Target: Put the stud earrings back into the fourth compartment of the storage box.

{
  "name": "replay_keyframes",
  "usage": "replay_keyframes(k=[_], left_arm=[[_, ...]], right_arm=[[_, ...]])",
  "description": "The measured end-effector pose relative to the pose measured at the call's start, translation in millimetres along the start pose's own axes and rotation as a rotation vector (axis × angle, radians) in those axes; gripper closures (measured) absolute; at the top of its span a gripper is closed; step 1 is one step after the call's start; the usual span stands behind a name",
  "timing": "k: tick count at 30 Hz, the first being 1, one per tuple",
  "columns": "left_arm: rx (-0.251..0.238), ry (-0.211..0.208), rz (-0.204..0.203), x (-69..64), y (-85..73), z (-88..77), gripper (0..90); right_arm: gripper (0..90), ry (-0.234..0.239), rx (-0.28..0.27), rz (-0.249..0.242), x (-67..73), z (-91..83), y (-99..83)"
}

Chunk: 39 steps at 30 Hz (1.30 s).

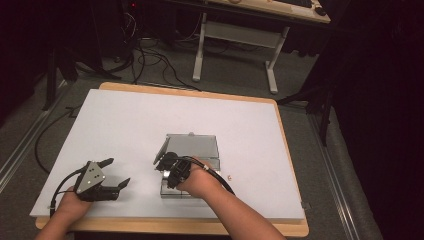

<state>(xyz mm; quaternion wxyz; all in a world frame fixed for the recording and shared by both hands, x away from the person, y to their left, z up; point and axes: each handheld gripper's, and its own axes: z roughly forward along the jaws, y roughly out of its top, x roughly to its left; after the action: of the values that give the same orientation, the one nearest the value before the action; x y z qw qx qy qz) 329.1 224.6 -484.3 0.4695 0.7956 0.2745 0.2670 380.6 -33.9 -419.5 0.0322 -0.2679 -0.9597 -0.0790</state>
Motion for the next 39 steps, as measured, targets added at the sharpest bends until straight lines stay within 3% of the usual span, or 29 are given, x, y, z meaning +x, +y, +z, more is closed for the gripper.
replay_keyframes(k=[13, 14, 20, 27, 32, 39], left_arm=[[0.003, -0.001, 0.003, 0.2, 0.1, -0.1, 15.2], [0.001, 0.000, 0.001, -0.1, 0.1, 0.0, 15.2], [-0.004, 0.010, -0.004, -0.4, -0.1, 0.6, 15.2], [0.002, 0.017, -0.003, -0.5, 0.0, 0.0, 15.2], [-0.006, 0.030, -0.003, -1.2, -0.4, -0.8, 15.2], [-0.007, 0.028, 0.001, -1.2, -0.4, -1.0, 15.2]], right_arm=[[86.3, -0.003, 0.027, 0.004, -3.0, 12.9, 1.3], [82.9, 0.002, 0.024, 0.013, -3.4, 12.9, 0.8], [71.7, 0.000, -0.046, 0.045, -3.7, -10.1, -5.3], [59.5, -0.016, -0.087, 0.087, -12.0, -35.7, -24.4], [54.8, -0.042, -0.103, 0.131, -27.4, -45.9, -42.4], [57.1, -0.089, -0.110, 0.213, -45.6, -49.8, -77.1]])
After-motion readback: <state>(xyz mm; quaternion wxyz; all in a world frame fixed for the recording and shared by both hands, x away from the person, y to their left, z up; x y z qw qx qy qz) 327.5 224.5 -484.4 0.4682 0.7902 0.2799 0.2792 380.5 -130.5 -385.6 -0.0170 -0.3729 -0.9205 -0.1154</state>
